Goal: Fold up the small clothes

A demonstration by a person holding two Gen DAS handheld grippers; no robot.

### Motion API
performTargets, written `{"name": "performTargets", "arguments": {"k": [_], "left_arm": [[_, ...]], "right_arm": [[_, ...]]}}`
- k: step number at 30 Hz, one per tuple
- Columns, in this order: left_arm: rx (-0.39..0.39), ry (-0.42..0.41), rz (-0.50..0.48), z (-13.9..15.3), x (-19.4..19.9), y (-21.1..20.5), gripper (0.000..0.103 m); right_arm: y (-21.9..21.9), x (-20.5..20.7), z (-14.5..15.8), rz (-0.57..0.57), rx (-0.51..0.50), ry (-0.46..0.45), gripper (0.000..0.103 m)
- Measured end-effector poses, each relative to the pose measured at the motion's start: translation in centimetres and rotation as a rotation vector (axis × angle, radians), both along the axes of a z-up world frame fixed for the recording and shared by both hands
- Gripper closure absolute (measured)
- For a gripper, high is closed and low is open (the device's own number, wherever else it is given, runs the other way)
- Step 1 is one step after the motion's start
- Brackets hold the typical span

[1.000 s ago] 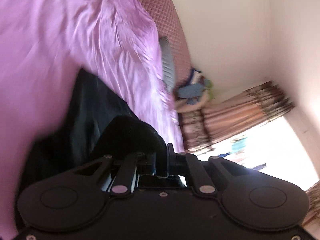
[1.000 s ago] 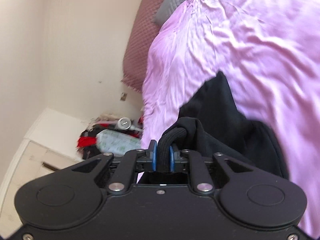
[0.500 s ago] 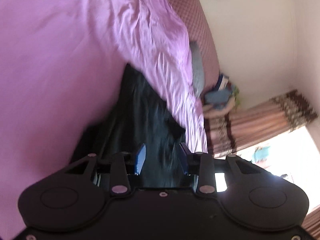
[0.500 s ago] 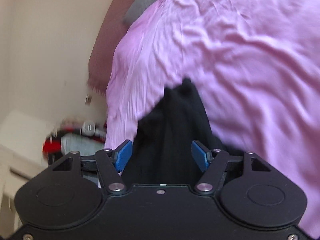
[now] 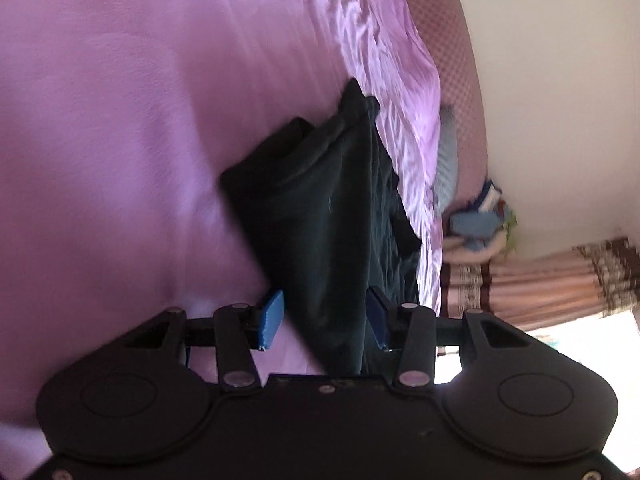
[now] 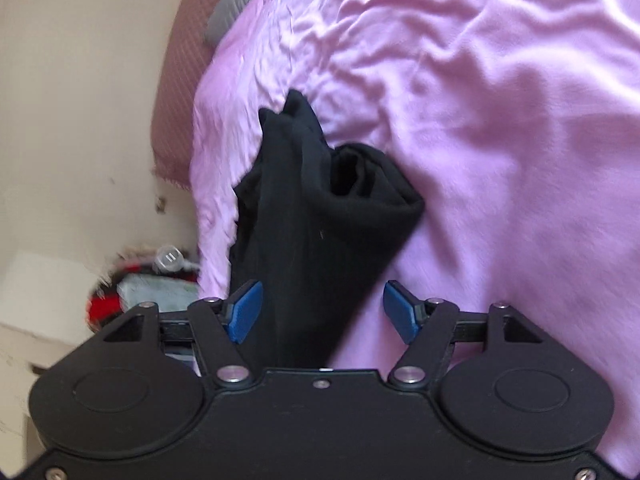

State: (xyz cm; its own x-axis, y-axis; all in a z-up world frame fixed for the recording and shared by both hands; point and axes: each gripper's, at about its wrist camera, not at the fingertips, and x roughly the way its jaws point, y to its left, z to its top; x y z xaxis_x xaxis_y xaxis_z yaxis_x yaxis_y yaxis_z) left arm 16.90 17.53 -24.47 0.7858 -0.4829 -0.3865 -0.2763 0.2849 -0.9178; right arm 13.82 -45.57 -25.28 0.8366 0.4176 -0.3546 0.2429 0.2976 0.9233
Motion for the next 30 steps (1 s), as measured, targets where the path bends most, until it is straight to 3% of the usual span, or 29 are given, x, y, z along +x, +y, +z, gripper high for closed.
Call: {"name": "performTargets", "arguments": {"k": [7,9,10,12,18,24,30], "left_arm": [[-0.013,0.015,0.059,-0.6,2.4,-0.4,0.056],[-0.012,-0.001,0.078,-0.6,3.0,-0.5,0.061],[-0.008,-0.005,0.084,-0.5,3.1,-0.5,0.063],[0.025,0.001,0.094,-0.4,3.4,-0.6,0.098],[0.073,-0.055,0.097,1.4,3.3,-1.0,0.099],[0.095,-0.132,0.073,5.7,3.8,-1.1,0.102],[0.043,-0.216,0.066,9.7,0.8,-1.2,0.102]], "right_arm": [[0.1,2.1,-0.5,-0.068,0.036,0.002,0.033],[0.2,2.6,-0.3,-0.066,0.017,0.007,0.035],[0.2,2.8,-0.2,-0.064,0.008,0.011,0.041],[0.2,3.1,0.0,-0.058,-0.023,0.030,0.084],[0.4,3.0,0.8,-0.061,-0.058,0.031,0.093],[0.8,2.2,5.2,-0.025,-0.113,-0.040,0.095],[1.0,-1.5,9.0,0.015,-0.125,-0.120,0.095]]}}
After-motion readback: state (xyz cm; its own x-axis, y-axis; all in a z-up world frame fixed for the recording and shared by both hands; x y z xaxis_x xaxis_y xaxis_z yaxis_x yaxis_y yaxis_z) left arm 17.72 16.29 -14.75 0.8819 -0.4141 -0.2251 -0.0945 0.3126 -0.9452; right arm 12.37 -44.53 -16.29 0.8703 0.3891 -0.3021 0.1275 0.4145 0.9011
